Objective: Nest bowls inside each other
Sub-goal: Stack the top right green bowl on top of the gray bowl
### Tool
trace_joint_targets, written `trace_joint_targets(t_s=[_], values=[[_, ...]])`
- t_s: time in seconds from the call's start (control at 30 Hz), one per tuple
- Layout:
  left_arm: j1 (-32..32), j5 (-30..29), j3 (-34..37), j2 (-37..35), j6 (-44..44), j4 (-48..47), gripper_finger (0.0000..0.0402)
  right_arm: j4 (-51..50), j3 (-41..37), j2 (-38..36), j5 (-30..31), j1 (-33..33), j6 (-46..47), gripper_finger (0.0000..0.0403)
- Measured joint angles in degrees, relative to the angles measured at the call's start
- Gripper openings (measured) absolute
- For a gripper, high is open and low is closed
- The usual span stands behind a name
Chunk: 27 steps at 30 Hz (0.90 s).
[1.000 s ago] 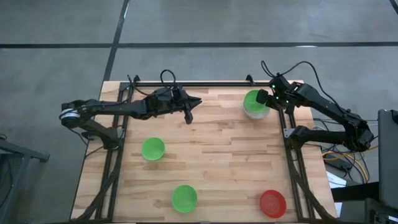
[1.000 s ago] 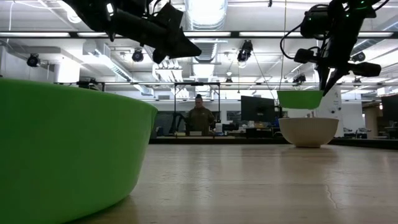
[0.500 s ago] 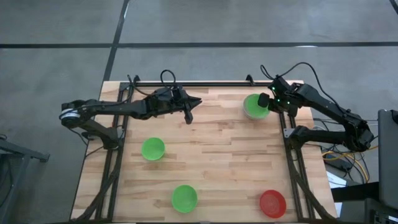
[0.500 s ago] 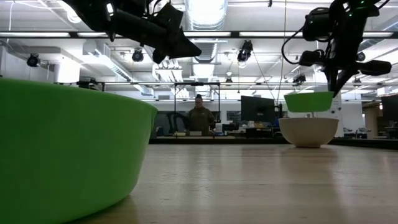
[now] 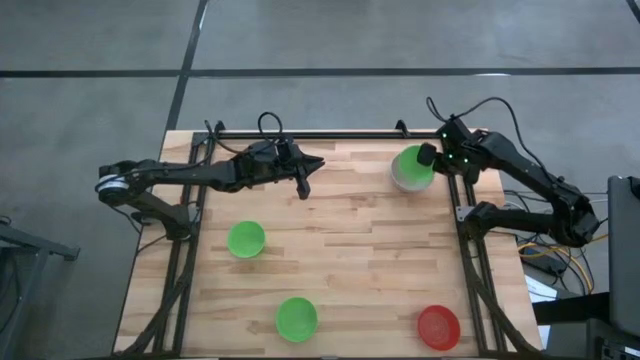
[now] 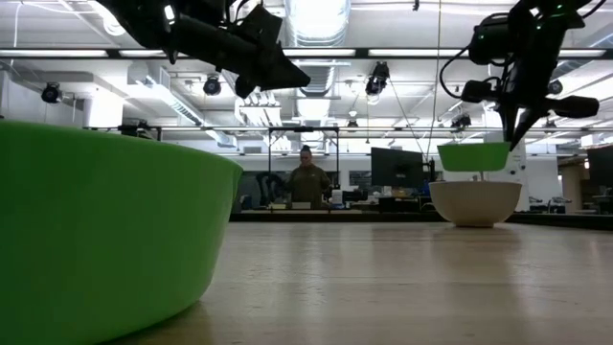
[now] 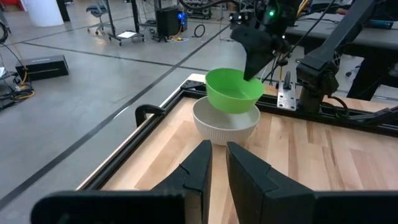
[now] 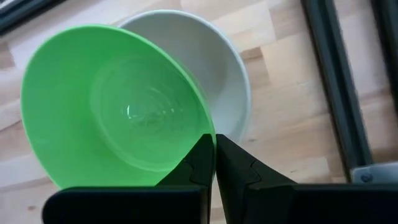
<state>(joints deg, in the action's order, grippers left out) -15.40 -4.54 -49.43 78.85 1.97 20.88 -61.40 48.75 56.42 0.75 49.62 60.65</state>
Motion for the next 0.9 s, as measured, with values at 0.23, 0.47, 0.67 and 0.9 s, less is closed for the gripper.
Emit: trace_joint_targets(t_s=[0.23, 0.47, 0.67, 0.9], values=[[0.00, 0.00, 0.00, 0.02, 0.01, -0.02, 0.0053, 1.02, -1.03, 1.09, -1.24, 1.09, -0.25, 0.0008], [0.00, 0.00, 0.02, 0.02, -0.01, -0.02, 0.0053, 5.55, -5.69, 3.33, -3.87, 1.06, -0.26, 0.0008], [0.00, 0.00, 0.02, 0.02, -0.01, -0.02, 0.0053, 8.13, -6.83, 3.58, -3.82, 1.06, 0.21, 0.0008], [0.00, 0.00, 0.02, 0.02, -0.01, -0.02, 0.0053, 8.00, -8.05, 3.58, -3.69, 1.48, 0.38, 0.0008]])
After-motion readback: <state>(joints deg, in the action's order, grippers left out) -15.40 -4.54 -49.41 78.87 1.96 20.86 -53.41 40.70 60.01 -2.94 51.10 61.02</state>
